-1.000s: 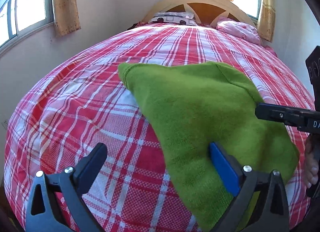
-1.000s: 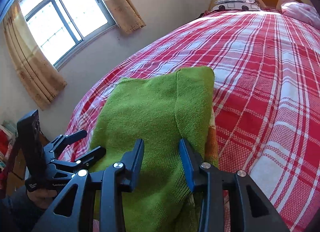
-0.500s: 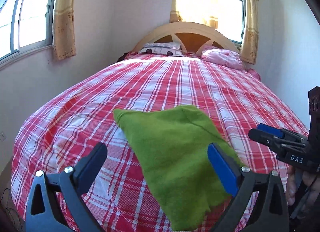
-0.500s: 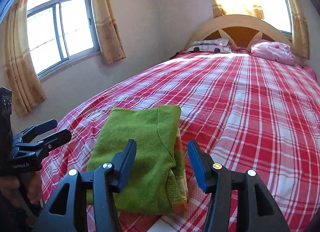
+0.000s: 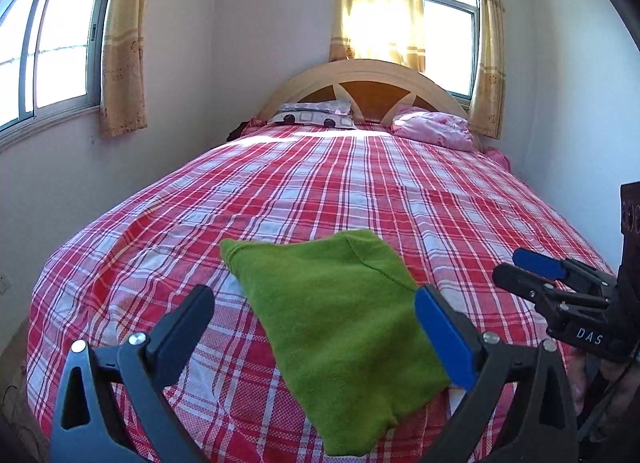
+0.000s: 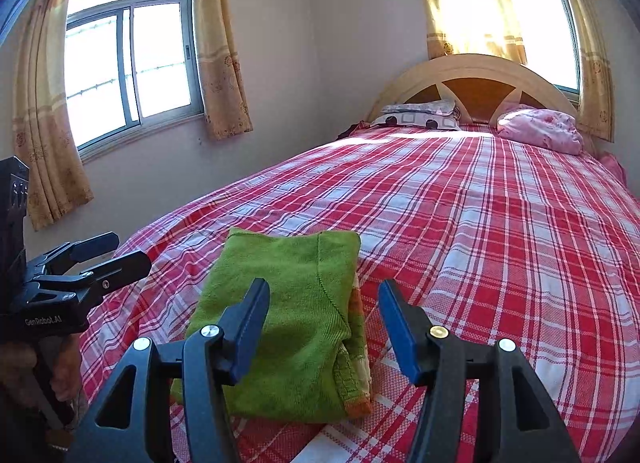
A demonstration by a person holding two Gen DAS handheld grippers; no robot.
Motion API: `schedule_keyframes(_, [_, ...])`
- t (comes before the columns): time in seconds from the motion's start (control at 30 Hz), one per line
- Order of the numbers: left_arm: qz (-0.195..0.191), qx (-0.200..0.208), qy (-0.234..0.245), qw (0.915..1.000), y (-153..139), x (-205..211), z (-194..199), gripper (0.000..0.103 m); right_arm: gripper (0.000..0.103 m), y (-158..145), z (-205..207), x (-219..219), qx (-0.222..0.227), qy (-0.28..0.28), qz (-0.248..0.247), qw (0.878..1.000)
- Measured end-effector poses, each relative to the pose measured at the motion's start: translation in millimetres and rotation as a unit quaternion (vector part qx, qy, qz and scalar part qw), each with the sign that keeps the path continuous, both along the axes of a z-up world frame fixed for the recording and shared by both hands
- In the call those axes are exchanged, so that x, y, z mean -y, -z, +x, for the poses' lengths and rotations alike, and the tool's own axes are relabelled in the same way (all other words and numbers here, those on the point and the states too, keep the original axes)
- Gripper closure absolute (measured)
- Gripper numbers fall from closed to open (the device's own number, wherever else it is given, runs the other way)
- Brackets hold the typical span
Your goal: Fold small clothes
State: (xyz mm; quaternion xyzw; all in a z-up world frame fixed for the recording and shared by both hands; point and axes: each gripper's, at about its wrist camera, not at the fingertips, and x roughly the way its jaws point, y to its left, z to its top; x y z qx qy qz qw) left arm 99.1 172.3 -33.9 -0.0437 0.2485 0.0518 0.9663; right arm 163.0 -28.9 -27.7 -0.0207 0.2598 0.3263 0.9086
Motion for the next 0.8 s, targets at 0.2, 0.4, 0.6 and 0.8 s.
schedule_keyframes(0.2, [-0.001,-0.001,0.000,1.0000,-0.4,0.6,-0.1,0.000,0.045,-0.5,0.2,-0.4,0.001,0.001,0.000,1.000])
schedule_keyframes(0.4, [-0.001,-0.001,0.000,1.0000,-0.6,1.1,-0.3,0.000,0.045,-1.4,-2.7,-1.7,0.005,0.001,0.001,1.000])
schedule_keyframes(0.6, [-0.001,-0.001,0.000,1.0000,-0.6,1.5,-0.3,0.000,0.045,-0.9,-2.8,-0.9,0.004,0.002,0.001,1.000])
schedule_keyframes(0.8, [-0.001,-0.002,0.000,1.0000,0.0,2.5,-1.3,0.000,0.045,0.0,-4.1,-2.6,0.004,0.000,-0.001,1.000])
